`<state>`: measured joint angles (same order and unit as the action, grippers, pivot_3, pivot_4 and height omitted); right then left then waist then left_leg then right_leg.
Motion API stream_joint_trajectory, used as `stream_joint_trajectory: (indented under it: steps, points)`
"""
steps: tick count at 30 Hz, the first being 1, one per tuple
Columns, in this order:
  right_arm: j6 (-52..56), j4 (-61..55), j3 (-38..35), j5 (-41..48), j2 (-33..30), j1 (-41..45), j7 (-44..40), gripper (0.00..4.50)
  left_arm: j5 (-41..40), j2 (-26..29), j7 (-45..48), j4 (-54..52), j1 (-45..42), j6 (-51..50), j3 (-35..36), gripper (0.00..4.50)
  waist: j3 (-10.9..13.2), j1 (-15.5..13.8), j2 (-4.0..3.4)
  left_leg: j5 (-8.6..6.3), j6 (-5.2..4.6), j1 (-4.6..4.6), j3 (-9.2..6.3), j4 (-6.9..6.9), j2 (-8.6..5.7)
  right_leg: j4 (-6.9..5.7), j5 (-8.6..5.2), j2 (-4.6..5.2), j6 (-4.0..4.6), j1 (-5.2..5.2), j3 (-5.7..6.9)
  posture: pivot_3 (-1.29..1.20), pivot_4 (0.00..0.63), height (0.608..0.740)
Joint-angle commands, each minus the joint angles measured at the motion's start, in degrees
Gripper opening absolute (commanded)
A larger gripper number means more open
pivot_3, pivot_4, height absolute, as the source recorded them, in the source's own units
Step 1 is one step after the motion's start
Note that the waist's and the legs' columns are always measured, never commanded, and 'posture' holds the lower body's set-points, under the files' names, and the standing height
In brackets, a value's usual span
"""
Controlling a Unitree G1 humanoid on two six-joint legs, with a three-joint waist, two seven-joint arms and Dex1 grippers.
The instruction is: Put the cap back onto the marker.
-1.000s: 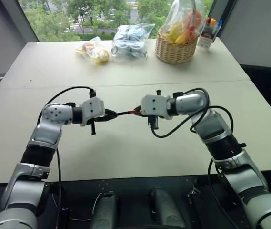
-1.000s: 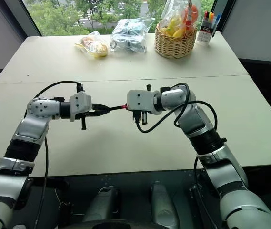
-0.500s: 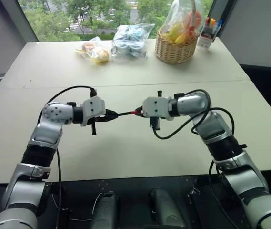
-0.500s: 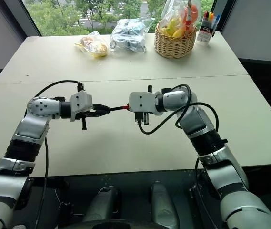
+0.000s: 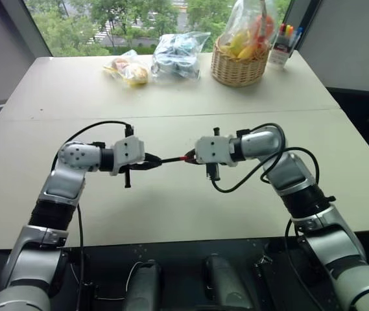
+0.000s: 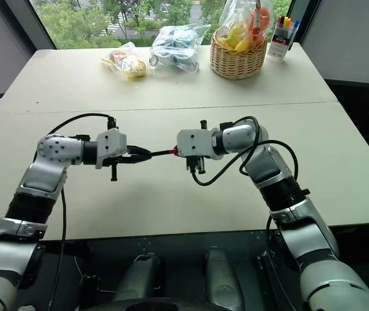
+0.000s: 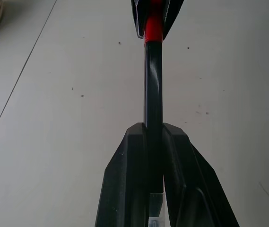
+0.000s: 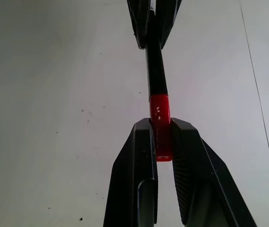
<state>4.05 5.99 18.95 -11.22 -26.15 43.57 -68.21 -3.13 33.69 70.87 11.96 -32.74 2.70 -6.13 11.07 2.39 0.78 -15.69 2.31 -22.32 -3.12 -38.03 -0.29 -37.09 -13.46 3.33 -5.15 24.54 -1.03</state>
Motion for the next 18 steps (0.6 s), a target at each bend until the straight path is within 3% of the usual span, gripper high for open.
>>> stream_joint_trajectory:
  steps: [1, 2, 5, 10, 18]
  points:
    - [-2.15, 0.19, 4.87, 0.89, 2.06, -0.7, -1.55, 0.38, -5.72, -2.54, -2.4, -9.34, -2.56, 2.14, 1.83, 0.0, 0.0, 0.0, 0.0, 0.0, 0.0, 0.0, 0.0, 0.0, 0.0, 0.0, 0.0, 0.0, 0.0, 0.0, 0.0, 0.0, 0.15, 0.74]
    - [-2.34, 0.38, 4.69, 0.82, 2.02, -0.68, -1.44, 0.38, -5.68, -2.46, -2.64, -9.53, -2.28, 1.95, 1.96, 0.0, 0.0, 0.0, 0.0, 0.0, 0.0, 0.0, 0.0, 0.0, 0.0, 0.0, 0.0, 0.0, 0.0, 0.0, 0.0, 0.0, 0.15, 0.74]
    - [-2.77, 1.26, 4.19, 0.56, 1.5, -0.56, -1.18, 1.42, -5.3, -1.86, -3.96, -9.82, -0.19, 1.52, 2.73, 0.0, 0.0, -0.13, 0.0, 0.0, 0.0, -0.01, -0.01, 0.0, 0.01, 0.01, 0.0, 0.0, 0.0, 0.0, 0.0, 0.0, 0.15, 0.74]
    - [-2.84, 2.73, 3.95, 0.19, 0.16, -0.01, -0.1, 3.92, -5.13, -0.52, -6.35, -11.74, 4.32, 0.11, 3.95, 0.0, 0.0, 0.1, 0.0, 0.0, 0.0, 0.01, -0.01, 0.0, 0.02, 0.0, 0.0, 0.0, 0.0, 0.0, -0.01, 0.0, 0.15, 0.74]
    - [-1.63, 3.68, 1.6, 1.5, -3.01, 0.53, 2.2, 3.92, -6.09, 2.58, -10.72, -17.37, 12.34, -3.84, 5.68, 0.0, 0.0, -0.09, 0.0, 0.0, 0.0, 0.0, -0.01, 0.0, 0.01, 0.0, 0.0, 0.04, 0.0, 0.0, -0.01, 0.0, 0.15, 0.74]
